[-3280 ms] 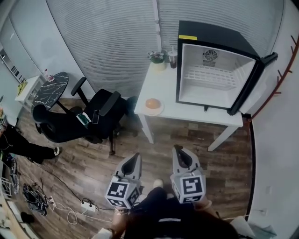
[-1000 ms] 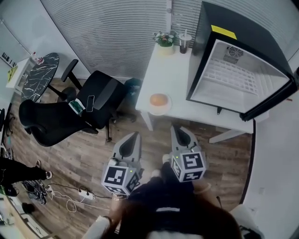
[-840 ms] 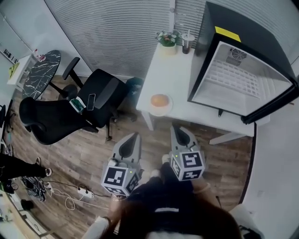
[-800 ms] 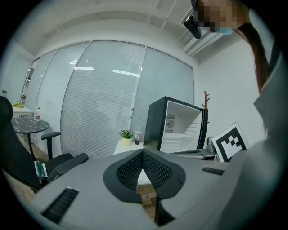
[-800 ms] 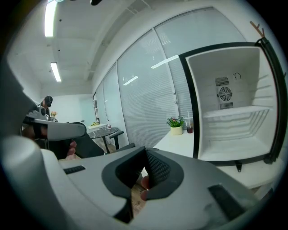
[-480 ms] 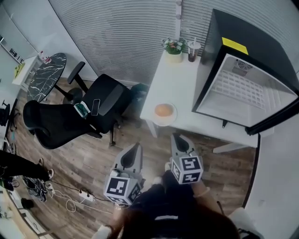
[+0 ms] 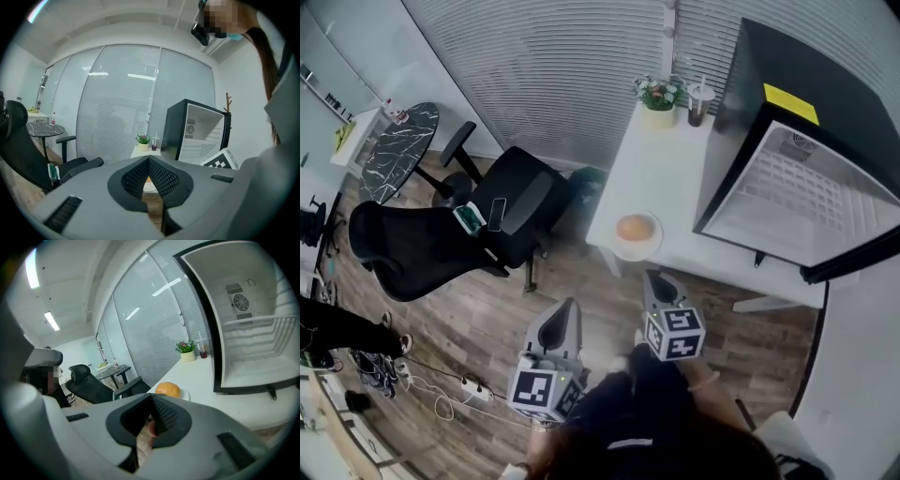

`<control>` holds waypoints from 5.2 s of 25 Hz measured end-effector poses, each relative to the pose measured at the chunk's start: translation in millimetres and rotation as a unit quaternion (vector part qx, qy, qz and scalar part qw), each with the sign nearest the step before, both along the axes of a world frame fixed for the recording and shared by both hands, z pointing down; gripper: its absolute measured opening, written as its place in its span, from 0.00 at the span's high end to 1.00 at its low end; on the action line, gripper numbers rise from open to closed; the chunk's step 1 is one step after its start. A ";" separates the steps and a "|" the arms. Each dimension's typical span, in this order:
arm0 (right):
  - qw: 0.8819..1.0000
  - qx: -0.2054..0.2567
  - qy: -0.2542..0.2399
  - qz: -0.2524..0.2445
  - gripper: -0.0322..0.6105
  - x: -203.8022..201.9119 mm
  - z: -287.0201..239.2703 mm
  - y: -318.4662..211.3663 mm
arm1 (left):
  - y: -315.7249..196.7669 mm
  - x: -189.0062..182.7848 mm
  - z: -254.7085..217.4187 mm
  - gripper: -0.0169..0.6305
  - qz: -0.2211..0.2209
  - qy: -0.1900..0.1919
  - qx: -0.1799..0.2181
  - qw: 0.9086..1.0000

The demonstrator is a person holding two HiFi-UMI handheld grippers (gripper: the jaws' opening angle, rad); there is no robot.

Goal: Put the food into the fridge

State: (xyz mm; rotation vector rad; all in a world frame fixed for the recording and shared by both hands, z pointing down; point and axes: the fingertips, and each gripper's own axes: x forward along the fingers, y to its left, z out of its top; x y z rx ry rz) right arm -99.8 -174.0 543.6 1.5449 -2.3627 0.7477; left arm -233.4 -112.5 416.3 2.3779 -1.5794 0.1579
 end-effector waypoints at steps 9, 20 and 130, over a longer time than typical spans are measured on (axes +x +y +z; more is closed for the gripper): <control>0.998 -0.054 -0.040 0.001 0.95 -5.0 35.9 -8.9 | 2.5 -13.0 6.6 0.97 -0.035 -0.020 -0.024 0.999; 0.991 -0.100 -0.088 0.004 0.92 -13.3 64.1 -20.1 | -2.5 -15.5 5.9 0.97 -0.046 -0.010 -0.029 0.998; 0.802 -0.223 -0.543 0.111 0.93 -32.8 96.7 -22.9 | 25.7 -28.8 12.8 0.97 -0.036 -0.073 -0.056 0.995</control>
